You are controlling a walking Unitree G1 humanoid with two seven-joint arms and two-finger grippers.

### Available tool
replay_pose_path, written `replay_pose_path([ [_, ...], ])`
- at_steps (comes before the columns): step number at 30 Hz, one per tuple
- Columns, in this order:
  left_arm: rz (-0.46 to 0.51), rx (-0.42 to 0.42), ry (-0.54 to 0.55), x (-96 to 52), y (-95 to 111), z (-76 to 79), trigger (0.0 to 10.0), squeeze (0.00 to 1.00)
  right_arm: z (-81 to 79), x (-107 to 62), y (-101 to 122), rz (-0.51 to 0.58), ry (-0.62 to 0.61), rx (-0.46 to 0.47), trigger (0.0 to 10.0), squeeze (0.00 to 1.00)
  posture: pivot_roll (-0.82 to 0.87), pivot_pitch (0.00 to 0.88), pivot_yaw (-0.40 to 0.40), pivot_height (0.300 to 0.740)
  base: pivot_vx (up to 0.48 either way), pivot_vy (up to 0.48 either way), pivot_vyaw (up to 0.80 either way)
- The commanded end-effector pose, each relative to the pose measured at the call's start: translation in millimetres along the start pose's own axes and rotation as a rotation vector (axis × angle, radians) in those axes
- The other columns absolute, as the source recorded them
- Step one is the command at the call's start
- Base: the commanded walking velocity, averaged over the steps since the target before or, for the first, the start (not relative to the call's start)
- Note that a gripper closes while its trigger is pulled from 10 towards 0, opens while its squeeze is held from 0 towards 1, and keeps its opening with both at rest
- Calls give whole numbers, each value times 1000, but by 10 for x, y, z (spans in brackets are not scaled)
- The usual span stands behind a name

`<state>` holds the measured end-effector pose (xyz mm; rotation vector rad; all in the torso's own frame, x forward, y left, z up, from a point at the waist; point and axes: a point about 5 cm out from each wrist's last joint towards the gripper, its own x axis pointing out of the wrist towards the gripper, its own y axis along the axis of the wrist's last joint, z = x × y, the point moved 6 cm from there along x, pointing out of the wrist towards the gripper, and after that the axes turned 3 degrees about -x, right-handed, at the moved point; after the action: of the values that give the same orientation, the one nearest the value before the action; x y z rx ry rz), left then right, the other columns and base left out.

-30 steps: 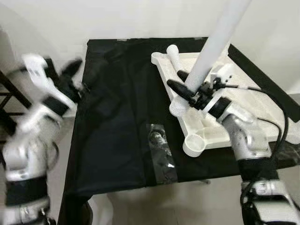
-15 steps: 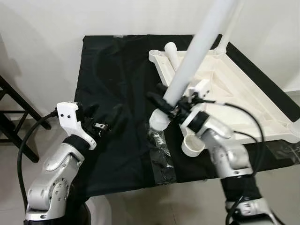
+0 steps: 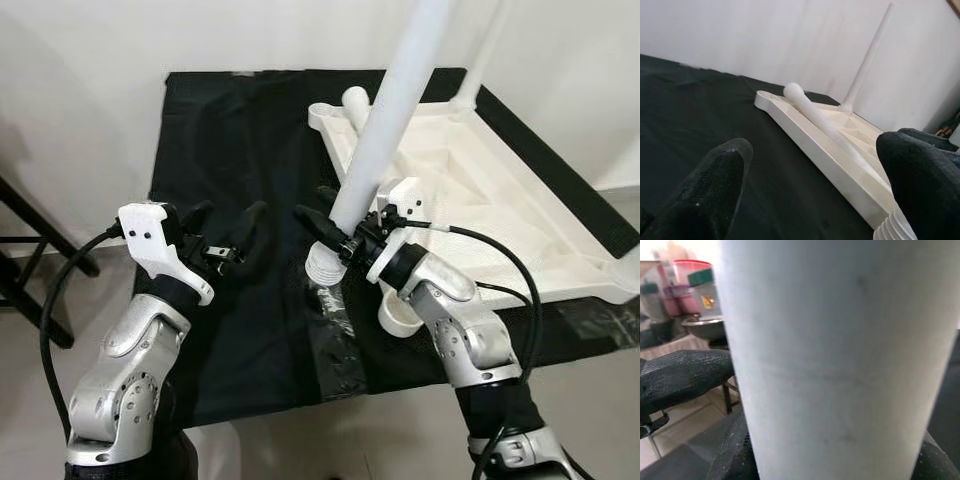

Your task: Building children table

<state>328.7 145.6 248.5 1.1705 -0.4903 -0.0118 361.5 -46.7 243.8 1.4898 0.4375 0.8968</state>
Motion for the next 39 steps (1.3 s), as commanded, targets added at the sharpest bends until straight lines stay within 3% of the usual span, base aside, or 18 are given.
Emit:
replay_pose_path([
  [1, 0, -6, 15, -33, -13, -13, 10000, 0, 0, -16, 6, 0, -9, 0, 10000, 0, 38, 199, -107, 740, 0, 0, 0],
  [17, -17, 8, 4, -23, -40, 35, 10000, 0, -19, -15, -11, -10, -11, -8, 10000, 0, 38, 202, -104, 740, 0, 0, 0],
  [25, -34, 32, -7, -19, -36, 28, 10000, 0, 113, -10, 76, -18, 23, -58, 10000, 0, 62, 215, -81, 740, 0, 0, 0],
  [32, -52, 85, -6, -100, -8, 7, 10000, 0, 220, -64, 247, -62, 250, -113, 10000, 0, 82, 249, -93, 740, 0, 0, 0],
  [34, -54, 91, -2, -124, -4, 5, 10000, 0, 210, -90, 325, -52, 299, -93, 10000, 0, 86, 259, -97, 740, 0, 0, 0],
  [35, -57, 63, -31, -179, 2, 56, 10000, 0, 183, -154, 476, -28, 385, -57, 10000, 0, 89, 270, -98, 740, 0, 0, 0],
  [39, -61, 48, -56, -212, 3, 108, 10000, 0, 141, -217, 543, -19, 447, -39, 10000, 0, 91, 282, -98, 740, 0, -234, 0],
])
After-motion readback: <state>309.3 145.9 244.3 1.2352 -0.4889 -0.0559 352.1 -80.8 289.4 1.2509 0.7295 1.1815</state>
